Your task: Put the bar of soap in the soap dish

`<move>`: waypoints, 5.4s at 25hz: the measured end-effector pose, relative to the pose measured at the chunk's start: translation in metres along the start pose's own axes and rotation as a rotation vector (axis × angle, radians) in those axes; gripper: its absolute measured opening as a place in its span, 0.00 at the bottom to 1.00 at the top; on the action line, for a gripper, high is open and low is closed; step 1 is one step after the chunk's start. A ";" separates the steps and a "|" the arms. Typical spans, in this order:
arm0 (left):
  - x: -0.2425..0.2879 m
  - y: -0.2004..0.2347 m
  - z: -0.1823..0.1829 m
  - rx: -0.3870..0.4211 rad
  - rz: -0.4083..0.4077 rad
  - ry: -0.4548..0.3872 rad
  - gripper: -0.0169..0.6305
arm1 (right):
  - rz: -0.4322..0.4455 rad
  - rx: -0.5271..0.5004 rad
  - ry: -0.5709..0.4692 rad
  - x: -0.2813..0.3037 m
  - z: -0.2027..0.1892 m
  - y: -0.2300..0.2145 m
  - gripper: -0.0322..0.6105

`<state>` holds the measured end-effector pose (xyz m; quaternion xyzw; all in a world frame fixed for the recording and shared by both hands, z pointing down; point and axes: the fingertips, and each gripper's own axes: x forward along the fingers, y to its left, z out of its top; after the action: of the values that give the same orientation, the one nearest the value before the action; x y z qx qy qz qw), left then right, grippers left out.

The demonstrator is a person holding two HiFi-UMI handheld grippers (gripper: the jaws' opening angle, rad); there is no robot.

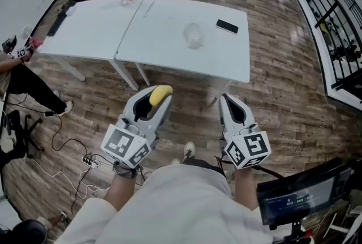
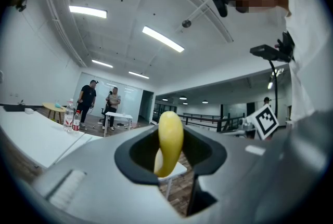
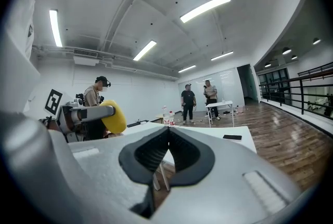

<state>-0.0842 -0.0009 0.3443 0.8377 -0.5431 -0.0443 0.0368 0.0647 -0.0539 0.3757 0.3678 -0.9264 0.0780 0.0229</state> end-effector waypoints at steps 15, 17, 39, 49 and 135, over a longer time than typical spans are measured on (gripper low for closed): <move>0.051 0.011 0.006 0.001 0.002 -0.001 0.23 | -0.020 0.008 -0.031 0.025 0.018 -0.048 0.05; 0.058 0.010 0.006 0.002 0.001 -0.002 0.23 | -0.020 0.010 -0.032 0.027 0.019 -0.054 0.05; 0.089 0.018 -0.005 -0.015 0.014 0.011 0.23 | -0.004 0.005 -0.011 0.050 0.019 -0.082 0.05; 0.105 0.039 -0.005 -0.042 -0.019 -0.003 0.23 | -0.046 -0.014 -0.007 0.067 0.025 -0.090 0.05; 0.225 0.129 -0.018 -0.099 0.068 0.057 0.23 | 0.029 0.097 0.166 0.212 -0.008 -0.182 0.05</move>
<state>-0.1077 -0.2584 0.3690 0.8170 -0.5669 -0.0459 0.0951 0.0351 -0.3270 0.4280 0.3474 -0.9216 0.1532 0.0807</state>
